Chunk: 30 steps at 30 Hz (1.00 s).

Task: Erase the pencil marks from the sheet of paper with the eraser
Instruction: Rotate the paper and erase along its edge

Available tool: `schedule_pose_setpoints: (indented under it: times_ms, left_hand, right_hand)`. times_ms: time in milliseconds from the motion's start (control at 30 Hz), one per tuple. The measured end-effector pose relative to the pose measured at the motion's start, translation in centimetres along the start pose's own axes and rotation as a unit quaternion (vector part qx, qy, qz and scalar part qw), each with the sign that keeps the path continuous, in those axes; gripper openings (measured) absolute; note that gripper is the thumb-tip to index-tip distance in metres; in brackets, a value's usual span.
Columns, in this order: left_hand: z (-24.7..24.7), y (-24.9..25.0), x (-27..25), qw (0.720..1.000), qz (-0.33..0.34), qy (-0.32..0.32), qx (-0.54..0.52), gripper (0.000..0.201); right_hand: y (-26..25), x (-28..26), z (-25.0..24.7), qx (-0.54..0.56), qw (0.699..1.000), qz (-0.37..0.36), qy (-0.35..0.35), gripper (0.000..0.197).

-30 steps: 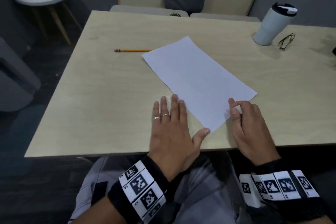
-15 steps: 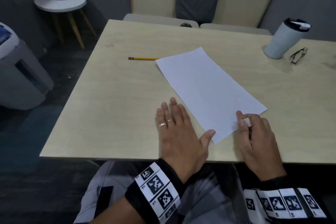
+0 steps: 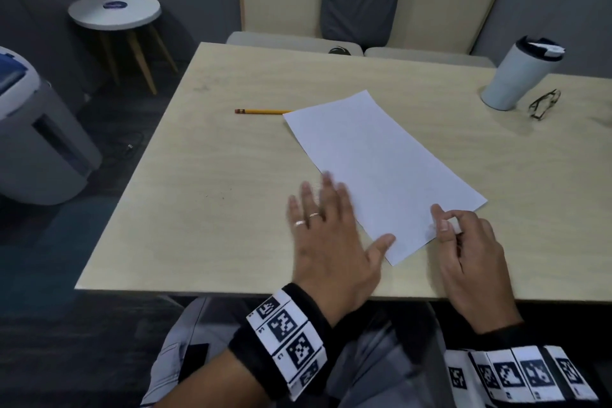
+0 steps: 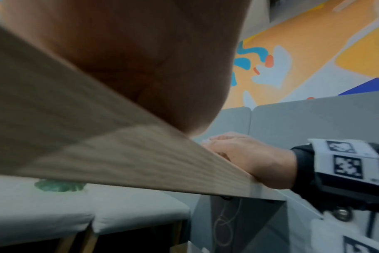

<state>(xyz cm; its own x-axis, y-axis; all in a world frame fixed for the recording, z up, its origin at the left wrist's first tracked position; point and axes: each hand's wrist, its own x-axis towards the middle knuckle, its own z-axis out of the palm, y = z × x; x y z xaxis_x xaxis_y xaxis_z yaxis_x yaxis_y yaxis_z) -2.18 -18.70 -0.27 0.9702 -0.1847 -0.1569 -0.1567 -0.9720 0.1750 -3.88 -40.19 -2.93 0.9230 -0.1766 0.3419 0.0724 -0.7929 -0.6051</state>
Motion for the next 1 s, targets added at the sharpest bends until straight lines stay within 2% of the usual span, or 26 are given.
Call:
schedule_pose_setpoints:
  times_ms: [67,100,133,200,267,333,367,400,500,533,567,700,833,933,1000]
  left_hand:
    - [0.9,0.8,-0.3,0.987,0.160,0.005,-0.021,0.084]
    - [1.2,0.9,-0.3,0.977,0.215,0.001,-0.015,0.078]
    - [1.3,0.6,-0.3,0.972,0.235,-0.005,-0.004,0.075]
    - [1.1,-1.2,0.3,0.982,0.189,-0.004,0.018,0.077]
    - [0.6,-3.8,0.6,0.996,0.080,0.009,0.030,0.085]
    - [0.0,-6.0,0.4,0.999,-0.031,0.023,0.020,0.094]
    - [-0.2,-6.5,0.1,0.999,-0.046,0.024,0.011,0.097]
    - [-0.2,-6.6,-0.2,1.000,-0.018,0.023,0.001,0.096]
    - [0.5,-5.4,-0.9,0.981,0.196,0.007,-0.010,0.080]
    - [0.6,-4.9,-0.9,0.971,0.239,0.001,-0.005,0.076]
    - [0.4,-4.4,-0.6,0.967,0.254,-0.004,0.002,0.074]
    - [-1.1,-0.7,1.3,0.968,0.240,-0.047,0.047,0.074]
    - [-1.5,1.8,2.8,0.954,0.268,-0.110,0.073,0.072]
    - [-1.1,0.8,3.1,0.953,0.257,-0.137,0.079,0.070]
    - [-1.3,-1.3,2.8,0.968,0.209,-0.130,0.055,0.074]
  right_hand:
    - [0.1,0.0,0.0,-0.003,1.000,-0.003,-0.003,0.040]
    - [0.1,-0.1,0.0,-0.005,1.000,-0.004,-0.005,0.041]
    - [0.1,-0.1,-0.1,-0.005,1.000,-0.004,-0.006,0.042]
    - [0.1,-0.2,-0.1,-0.002,1.000,-0.006,-0.005,0.041]
    - [-0.1,-0.2,-0.1,-0.003,1.000,-0.011,-0.001,0.038]
    - [-0.3,-0.2,0.0,-0.010,1.000,-0.018,0.003,0.038]
    - [-0.3,-0.2,0.1,-0.013,1.000,-0.017,0.003,0.039]
    - [-0.4,-0.2,0.1,-0.014,1.000,-0.012,0.003,0.040]
    - [-0.3,-0.2,0.1,-0.016,1.000,0.007,0.006,0.045]
    - [-0.4,-0.3,0.1,-0.018,1.000,0.010,0.005,0.046]
    - [-0.5,-0.3,0.1,-0.018,1.000,0.013,0.003,0.047]
    - [-0.8,-0.4,0.1,-0.012,1.000,0.024,-0.002,0.049]
    - [-0.7,-0.5,-0.1,-0.008,1.000,0.030,-0.002,0.051]
    - [-0.9,-0.4,-0.1,-0.011,1.000,0.028,-0.003,0.056]
    - [-1.1,-0.4,-0.2,-0.011,1.000,0.025,-0.002,0.056]
